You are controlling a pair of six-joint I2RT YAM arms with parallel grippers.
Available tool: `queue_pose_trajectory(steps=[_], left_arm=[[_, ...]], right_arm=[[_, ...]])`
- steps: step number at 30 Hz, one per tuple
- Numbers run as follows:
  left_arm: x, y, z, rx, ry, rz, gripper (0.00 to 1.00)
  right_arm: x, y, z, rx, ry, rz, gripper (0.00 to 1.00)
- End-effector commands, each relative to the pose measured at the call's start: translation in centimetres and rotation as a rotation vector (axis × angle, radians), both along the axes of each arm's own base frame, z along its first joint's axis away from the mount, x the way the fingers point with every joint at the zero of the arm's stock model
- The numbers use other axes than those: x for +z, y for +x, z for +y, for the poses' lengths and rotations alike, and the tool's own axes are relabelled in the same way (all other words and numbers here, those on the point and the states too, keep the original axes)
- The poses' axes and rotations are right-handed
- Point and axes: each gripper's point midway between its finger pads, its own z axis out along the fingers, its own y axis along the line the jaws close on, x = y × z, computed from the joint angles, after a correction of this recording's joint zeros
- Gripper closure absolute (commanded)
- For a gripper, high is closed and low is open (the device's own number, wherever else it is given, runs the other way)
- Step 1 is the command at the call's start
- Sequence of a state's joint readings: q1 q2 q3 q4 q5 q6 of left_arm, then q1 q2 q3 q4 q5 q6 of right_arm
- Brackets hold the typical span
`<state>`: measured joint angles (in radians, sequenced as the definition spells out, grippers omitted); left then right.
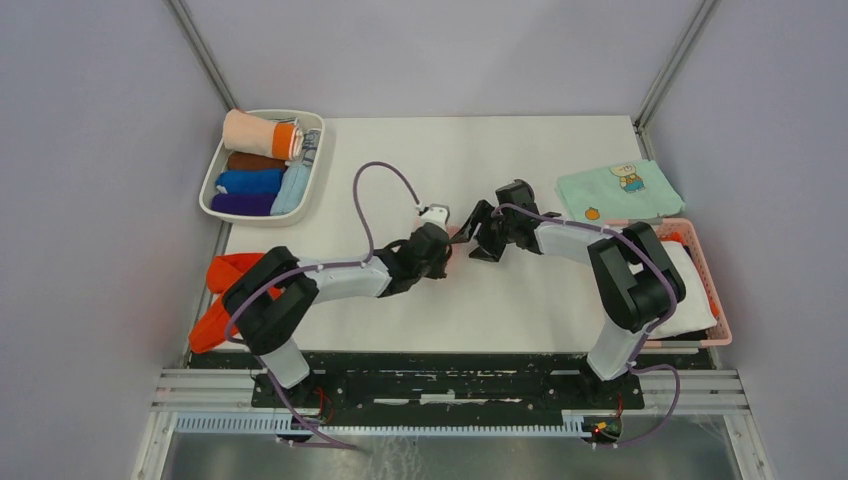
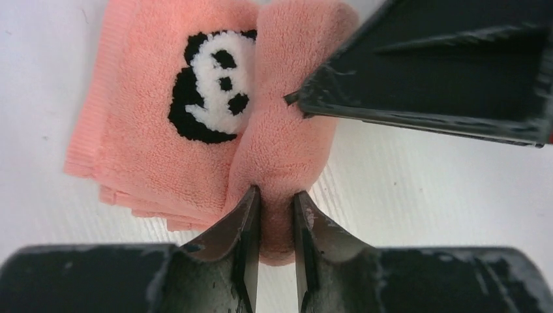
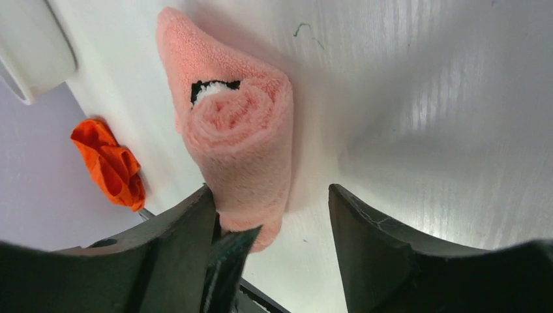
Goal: Roll the towels
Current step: Roll the towel at the center of the board.
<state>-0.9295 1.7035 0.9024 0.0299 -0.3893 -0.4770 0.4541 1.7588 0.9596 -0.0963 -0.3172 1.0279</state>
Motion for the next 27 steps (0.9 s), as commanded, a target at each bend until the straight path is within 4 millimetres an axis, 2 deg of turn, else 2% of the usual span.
queue_pose_trajectory(steps=[1,5,13,20,27], left_arm=[[-0.1,-0.7,-0.7,-0.004,-0.306,0.210,0.77],[-0.1,-0.2,-0.2,0.000,-0.430,0.315,0.77],[-1.3,0.3,0.4,0.018,-0.564,0.497,0.77],[-2.6,0.4,0.5,0.036,-0.613,0.598,0.77],[-4.0,0.5,0.8,0.045,-0.583,0.652,0.77]], right_arm=[[2.7,1.4,0.7,0.011,0.127,-0.113,0.28],[2.1,1.8,1.2,-0.003,0.188,-0.116,0.27],[1.2,3.4,2.5,0.027,0.260,-0.138,0.27],[0.1,4.1,3.6,0.054,0.315,-0.139,0.26],[-2.0,4.4,3.4,0.056,0.263,-0.108,0.26]])
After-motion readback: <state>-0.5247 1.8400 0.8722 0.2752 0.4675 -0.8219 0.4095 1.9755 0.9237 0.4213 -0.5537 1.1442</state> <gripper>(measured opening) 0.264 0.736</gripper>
